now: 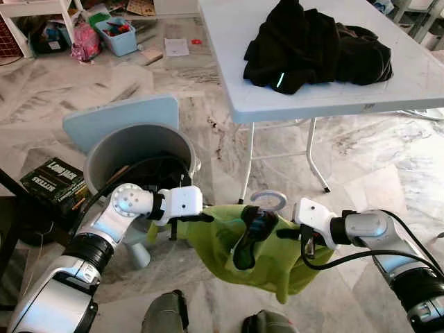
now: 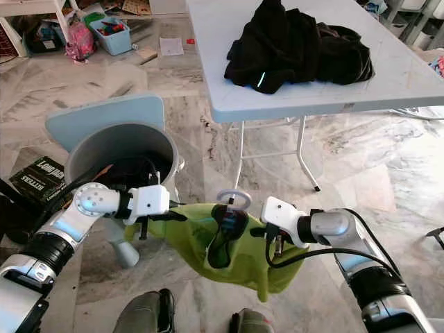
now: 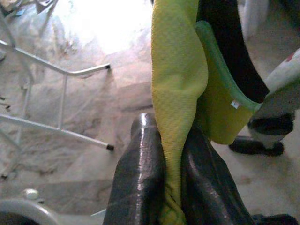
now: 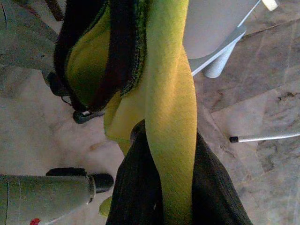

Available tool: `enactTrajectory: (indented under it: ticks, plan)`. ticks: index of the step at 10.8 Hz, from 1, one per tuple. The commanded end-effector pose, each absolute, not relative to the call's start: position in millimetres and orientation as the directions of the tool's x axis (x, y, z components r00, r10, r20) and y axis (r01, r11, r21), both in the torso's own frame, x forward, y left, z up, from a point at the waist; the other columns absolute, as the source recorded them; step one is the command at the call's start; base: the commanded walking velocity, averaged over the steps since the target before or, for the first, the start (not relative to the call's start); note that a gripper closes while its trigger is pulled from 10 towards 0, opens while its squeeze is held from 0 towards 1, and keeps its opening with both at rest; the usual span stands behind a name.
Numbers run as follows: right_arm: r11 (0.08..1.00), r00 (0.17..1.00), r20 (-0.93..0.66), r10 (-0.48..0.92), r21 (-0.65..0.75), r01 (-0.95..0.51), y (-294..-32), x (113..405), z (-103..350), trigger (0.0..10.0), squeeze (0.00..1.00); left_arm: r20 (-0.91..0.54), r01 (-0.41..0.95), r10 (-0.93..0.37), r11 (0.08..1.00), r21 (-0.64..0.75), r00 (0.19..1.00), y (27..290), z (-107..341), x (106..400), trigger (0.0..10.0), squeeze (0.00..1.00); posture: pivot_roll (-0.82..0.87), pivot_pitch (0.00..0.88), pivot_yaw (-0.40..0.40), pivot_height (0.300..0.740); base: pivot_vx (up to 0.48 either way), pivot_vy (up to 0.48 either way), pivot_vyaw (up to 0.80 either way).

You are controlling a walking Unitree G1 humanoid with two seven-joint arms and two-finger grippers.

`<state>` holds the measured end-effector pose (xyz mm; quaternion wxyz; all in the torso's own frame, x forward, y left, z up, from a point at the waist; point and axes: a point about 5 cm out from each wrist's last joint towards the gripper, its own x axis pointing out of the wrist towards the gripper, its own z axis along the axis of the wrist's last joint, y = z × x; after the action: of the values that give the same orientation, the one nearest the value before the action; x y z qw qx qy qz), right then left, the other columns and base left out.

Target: Hang hanger

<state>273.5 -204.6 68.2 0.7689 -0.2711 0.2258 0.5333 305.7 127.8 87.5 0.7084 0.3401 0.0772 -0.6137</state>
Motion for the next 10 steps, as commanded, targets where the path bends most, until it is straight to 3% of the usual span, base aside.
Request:
enactTrajectory:
  ticks: [1,2,5,8,9,10]
  plan:
    - [0.280,0.337,-0.624,0.705,-0.192,-0.941,-204.3,272.9,71.9,0.0,0.00,-0.533,0.904,-0.787,0.069,0.423,0.310,132.5,90.4,314.3,10.0,0.00,-0.09,0.081,-0.034,0.740,0.000,0.000,0.00]
    - [0.303,0.368,-0.622,0.691,-0.213,-0.929,-206.4,271.3,69.0,0.0,0.00,-0.515,0.917,-0.798,0.113,0.382,0.312,132.2,87.6,314.0,10.0,1.00,-0.08,0.073,-0.036,0.740,0.000,0.000,0.00]
    - [0.398,0.482,-0.657,0.580,-0.287,-0.871,-223.8,273.1,61.5,0.0,0.00,-0.537,0.883,-0.775,0.057,0.466,0.334,135.9,80.8,309.8,10.0,1.00,-0.09,0.065,-0.032,0.740,0.000,0.000,0.00]
    - [0.429,0.518,-0.692,0.502,-0.321,-0.844,-233.7,268.1,53.5,0.0,0.00,-0.459,0.841,-0.773,0.171,0.514,0.438,139.8,88.7,316.9,10.0,1.00,-0.09,0.065,-0.032,0.740,0.000,0.000,0.00]
    - [0.498,0.585,-0.700,0.411,-0.365,-0.786,-245.3,268.3,48.1,0.0,0.00,-0.351,0.802,-0.786,0.284,0.525,0.508,139.3,92.6,316.9,10.0,1.00,-0.09,0.063,-0.032,0.740,0.000,0.000,0.00]
    - [0.555,0.621,-0.688,0.376,-0.369,-0.745,-249.1,269.0,47.2,0.0,0.00,-0.313,0.792,-0.784,0.337,0.509,0.536,139.0,92.8,315.7,10.0,1.00,-0.09,0.063,-0.031,0.740,0.000,0.000,0.00]
